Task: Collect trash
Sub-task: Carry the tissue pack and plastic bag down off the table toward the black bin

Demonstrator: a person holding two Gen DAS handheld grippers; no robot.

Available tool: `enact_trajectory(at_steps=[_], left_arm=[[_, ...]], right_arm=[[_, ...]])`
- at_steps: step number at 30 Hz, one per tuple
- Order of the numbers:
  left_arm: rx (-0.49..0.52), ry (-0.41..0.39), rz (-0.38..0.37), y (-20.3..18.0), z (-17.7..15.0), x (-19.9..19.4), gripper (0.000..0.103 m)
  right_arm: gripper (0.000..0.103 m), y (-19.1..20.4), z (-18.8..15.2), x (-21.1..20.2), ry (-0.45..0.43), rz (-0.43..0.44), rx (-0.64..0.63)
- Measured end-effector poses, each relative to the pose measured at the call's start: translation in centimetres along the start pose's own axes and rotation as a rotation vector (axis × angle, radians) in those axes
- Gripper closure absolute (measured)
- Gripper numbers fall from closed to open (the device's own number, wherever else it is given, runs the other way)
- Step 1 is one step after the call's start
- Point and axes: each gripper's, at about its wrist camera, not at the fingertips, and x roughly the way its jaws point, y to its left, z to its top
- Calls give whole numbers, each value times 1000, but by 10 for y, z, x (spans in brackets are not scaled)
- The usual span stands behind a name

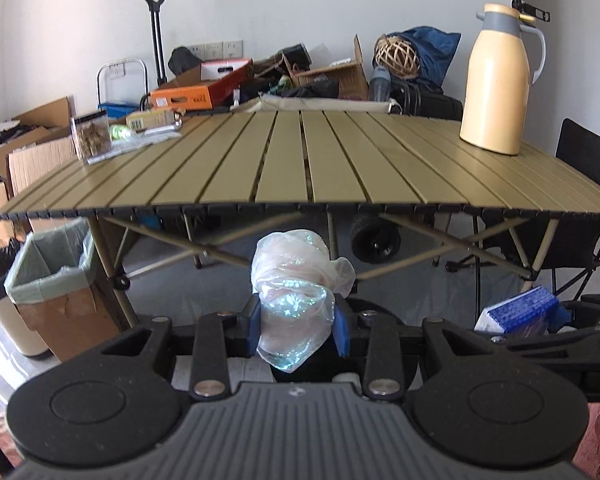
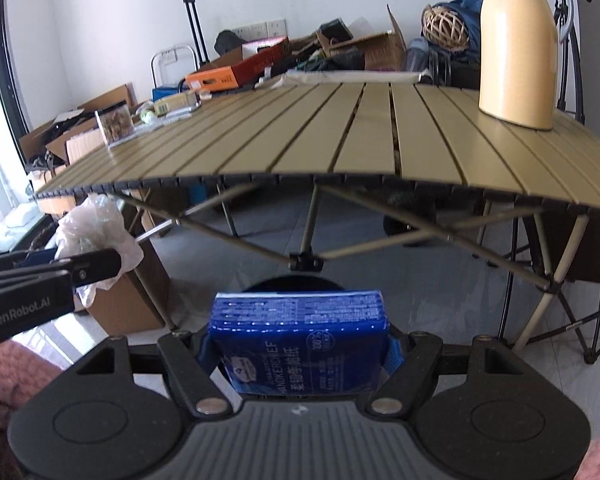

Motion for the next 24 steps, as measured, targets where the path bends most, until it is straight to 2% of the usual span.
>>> enact_trajectory(at_steps=[9, 15, 24], left_arm=[[-33, 122, -9, 7, -28, 38, 68], [-83, 185, -2, 26, -44, 60, 68], [-148, 241, 25, 50, -46, 82, 68]], right_arm=[[30, -8, -35, 37, 120, -17, 4], [30, -9, -50, 57, 190, -21, 0], [30, 1, -41, 88, 252, -25, -26]])
